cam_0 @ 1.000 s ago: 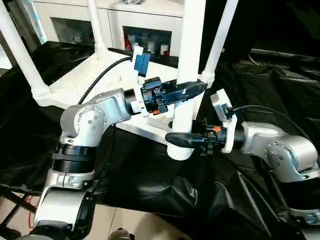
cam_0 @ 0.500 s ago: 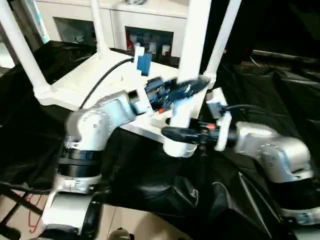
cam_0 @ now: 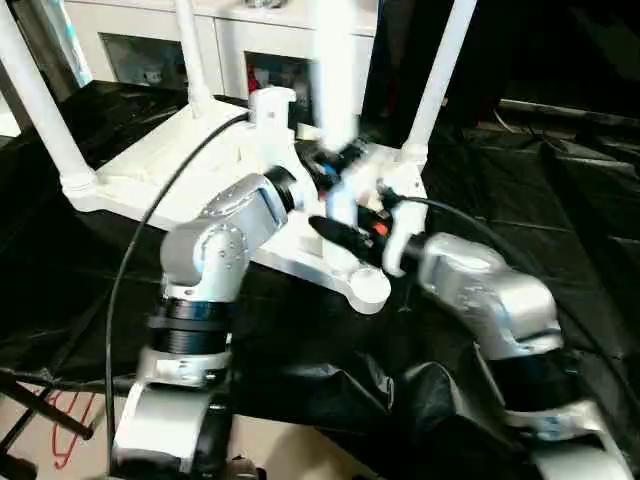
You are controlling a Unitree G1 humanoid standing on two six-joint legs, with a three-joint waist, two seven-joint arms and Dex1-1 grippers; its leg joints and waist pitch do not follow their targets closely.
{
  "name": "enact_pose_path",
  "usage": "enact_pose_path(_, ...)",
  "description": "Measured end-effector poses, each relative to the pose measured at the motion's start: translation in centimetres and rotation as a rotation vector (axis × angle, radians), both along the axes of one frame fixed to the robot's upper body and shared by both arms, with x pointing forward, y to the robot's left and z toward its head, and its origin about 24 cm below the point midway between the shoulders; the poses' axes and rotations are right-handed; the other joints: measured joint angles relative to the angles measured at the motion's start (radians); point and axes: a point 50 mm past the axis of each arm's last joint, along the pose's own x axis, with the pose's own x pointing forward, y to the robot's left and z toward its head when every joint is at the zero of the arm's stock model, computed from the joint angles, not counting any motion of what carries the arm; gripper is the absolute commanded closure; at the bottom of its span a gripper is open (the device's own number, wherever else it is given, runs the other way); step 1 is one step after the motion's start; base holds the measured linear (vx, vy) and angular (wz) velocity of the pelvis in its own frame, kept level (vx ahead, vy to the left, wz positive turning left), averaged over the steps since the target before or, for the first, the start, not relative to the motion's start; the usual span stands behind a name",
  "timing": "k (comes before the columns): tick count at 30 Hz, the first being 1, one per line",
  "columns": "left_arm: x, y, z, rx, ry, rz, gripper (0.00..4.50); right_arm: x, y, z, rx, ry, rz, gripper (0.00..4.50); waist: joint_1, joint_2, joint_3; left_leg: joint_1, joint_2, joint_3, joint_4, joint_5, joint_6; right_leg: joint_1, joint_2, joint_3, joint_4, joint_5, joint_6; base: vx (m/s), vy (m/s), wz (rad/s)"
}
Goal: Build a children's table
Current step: Pick table leg
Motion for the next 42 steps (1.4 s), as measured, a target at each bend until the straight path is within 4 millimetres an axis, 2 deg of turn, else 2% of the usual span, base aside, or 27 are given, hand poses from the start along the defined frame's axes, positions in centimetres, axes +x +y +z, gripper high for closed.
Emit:
enact_pose_path(7, 0.0, -0.1, 0.1, -0.005, -0.014, 0.031, 2.49, 0.1, 0.6, 0.0, 0.016, -0.015, -0.024, 2.55, -0.002, 0.000, 0.000, 0.000, 0.000, 0.000, 0.000, 0.000, 0.000, 0.000, 0.000, 0.000, 0.000, 0.000, 0.001, 0.000, 0.000, 0.00)
enact_pose_path(9, 0.0, -0.1, 0.2, -0.004, -0.021, 0.025, 2.57, 0.1, 0.7, 0.0, 0.027, -0.018, -0.017, 1.85, -0.003, 0.000, 0.000, 0.000, 0.000, 0.000, 0.000, 0.000, 0.000, 0.000, 0.000, 0.000, 0.000, 0.000, 0.001, 0.000, 0.000, 0.00)
enact_pose_path(12, -0.1, 0.1, 0.3, 0.008, -0.044, -0.019, 2.59, 0.0, 0.4, 0.4, 0.044, -0.027, 0.008, 1.81, -0.004, 0.000, 0.000, 0.000, 0.000, 0.000, 0.000, 0.000, 0.000, 0.000, 0.000, 0.000, 0.000, 0.000, 0.001, 0.000, 0.000, 0.00)
enact_pose_path(14, -0.2, 0.2, 0.4, 0.030, -0.073, -0.089, 2.59, -0.1, -0.2, 0.7, 0.056, -0.027, 0.048, 1.46, -0.003, 0.000, 0.000, 0.000, 0.000, 0.000, 0.000, 0.000, 0.000, 0.000, 0.000, 0.000, 0.000, 0.000, 0.001, 0.000, 0.000, 0.00)
enact_pose_path(16, -0.4, 0.2, 0.4, 0.051, -0.082, -0.158, 2.59, -0.3, -0.8, 0.8, 0.054, -0.021, 0.089, 1.38, -0.001, 0.000, 0.000, 0.000, 0.000, 0.000, 0.000, 0.000, 0.000, 0.000, 0.000, 0.000, 0.000, 0.001, -0.001, 0.000, 0.000, 0.00)
enact_pose_path(20, -1.2, 0.0, 0.2, 0.045, -0.087, -0.358, 2.60, -0.5, -2.8, 0.9, 0.011, -0.030, 0.196, 0.96, 0.006, 0.000, 0.000, 0.001, 0.000, 0.000, 0.000, 0.000, 0.000, 0.000, 0.000, 0.001, 0.000, 0.003, -0.004, 0.000, 0.000, 0.00)
enact_pose_path(25, -2.0, 0.1, 0.3, 0.030, -0.106, -0.530, 2.60, -1.3, -4.5, 1.5, 0.005, -0.016, 0.341, 0.96, 0.006, 0.001, 0.000, 0.001, 0.000, 0.000, 0.000, 0.000, 0.000, 0.000, 0.000, 0.001, 0.001, 0.004, -0.005, 0.000, 0.000, 0.00)
enact_pose_path(32, -3.1, 0.4, 0.8, -0.102, -0.106, -0.729, 2.60, -2.1, -4.8, 2.1, 0.054, -0.004, 0.482, 0.96, 0.007, 0.001, 0.000, 0.002, 0.000, 0.000, 0.001, 0.000, 0.000, 0.000, 0.000, 0.000, 0.001, 0.004, -0.005, 0.000, 0.000, 0.00)
enact_pose_path(35, -3.2, 0.5, 1.0, -0.143, -0.107, -0.754, 2.60, -2.2, -4.8, 2.3, 0.061, -0.006, 0.510, 0.96, 0.007, 0.001, 0.000, 0.001, 0.000, 0.000, 0.001, 0.000, 0.000, 0.001, 0.000, 0.001, 0.001, 0.004, -0.006, 0.000, 0.000, 0.00)
enact_pose_path(36, -3.2, 0.5, 1.1, -0.153, -0.111, -0.759, 2.60, -2.3, -4.7, 2.3, 0.066, -0.004, 0.516, 1.23, 0.007, 0.001, 0.000, 0.001, 0.000, 0.000, 0.001, 0.000, 0.000, 0.001, 0.000, 0.000, 0.001, 0.004, -0.006, 0.000, 0.000, 0.00)
enact_pose_path(39, -3.3, 0.5, 1.2, -0.169, -0.117, -0.763, 2.60, -2.4, -4.5, 2.3, 0.073, 0.006, 0.531, 1.35, 0.008, 0.001, 0.000, 0.002, 0.000, 0.000, 0.001, 0.000, 0.000, 0.001, 0.000, 0.000, 0.001, 0.004, -0.006, 0.000, 0.000, 0.00)
enact_pose_path(42, -3.3, 0.6, 1.3, -0.181, -0.119, -0.764, 2.60, -2.5, -4.4, 2.3, 0.073, 0.005, 0.539, 1.72, 0.008, 0.001, 0.000, 0.002, 0.000, 0.000, 0.001, 0.000, 0.000, 0.001, 0.000, 0.001, 0.001, 0.004, -0.006, 0.000, 0.000, 0.00)
